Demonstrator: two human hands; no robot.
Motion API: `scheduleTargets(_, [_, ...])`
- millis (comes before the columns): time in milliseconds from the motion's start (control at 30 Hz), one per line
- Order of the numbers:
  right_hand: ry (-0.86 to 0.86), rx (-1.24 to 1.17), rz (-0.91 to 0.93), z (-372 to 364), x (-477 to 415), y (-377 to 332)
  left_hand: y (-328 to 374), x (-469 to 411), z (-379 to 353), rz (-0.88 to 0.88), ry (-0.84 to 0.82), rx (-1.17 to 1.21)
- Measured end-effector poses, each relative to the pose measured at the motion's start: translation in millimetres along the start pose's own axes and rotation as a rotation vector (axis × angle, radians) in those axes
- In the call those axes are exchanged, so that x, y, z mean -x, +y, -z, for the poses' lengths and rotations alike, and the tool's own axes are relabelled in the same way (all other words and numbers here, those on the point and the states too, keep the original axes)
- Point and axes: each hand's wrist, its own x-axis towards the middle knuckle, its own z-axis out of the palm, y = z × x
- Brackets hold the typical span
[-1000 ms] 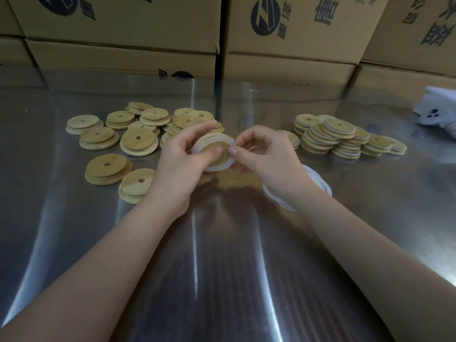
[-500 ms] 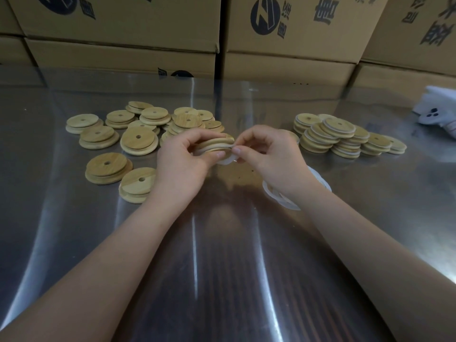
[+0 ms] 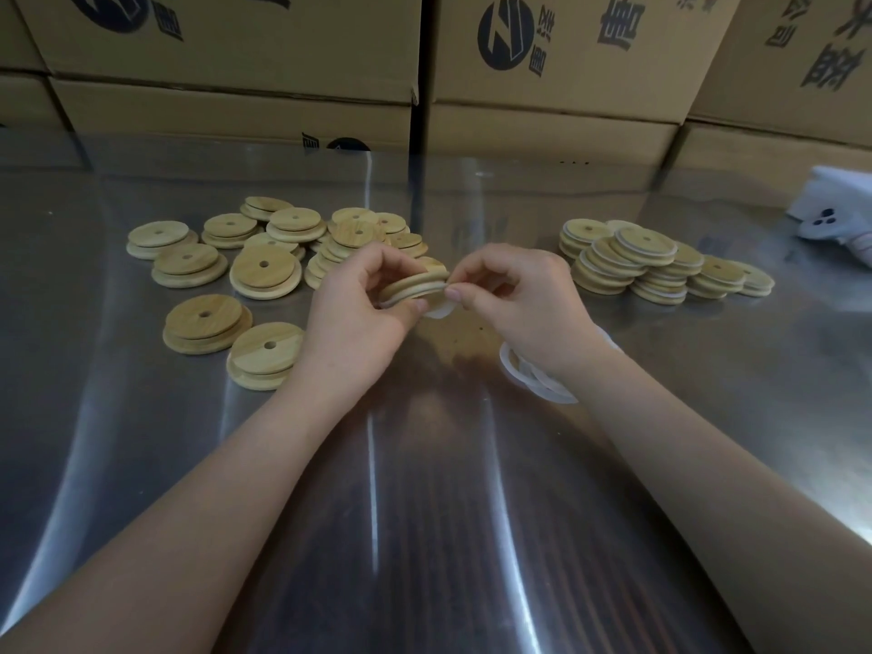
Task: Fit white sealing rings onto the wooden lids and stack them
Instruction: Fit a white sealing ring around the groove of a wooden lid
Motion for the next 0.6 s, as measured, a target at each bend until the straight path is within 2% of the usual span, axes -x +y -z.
scheduleTargets(200, [0.022,0.029,0.169,-3.9,0.2,-4.5,2.3,1.8,-1.3,0.020,-0.021,-0.048])
scheduleTargets(367, [0.011,-0.001,0.074,-5.9,0.4,-2.2,5.7,1.4,-1.0,0.043,0.045,0.000])
scheduleTargets(600, [0.027,0.019,0.036,-9.3,2.0,-1.6,7.6,1.9,-1.2,0.012,0.037,-0.009])
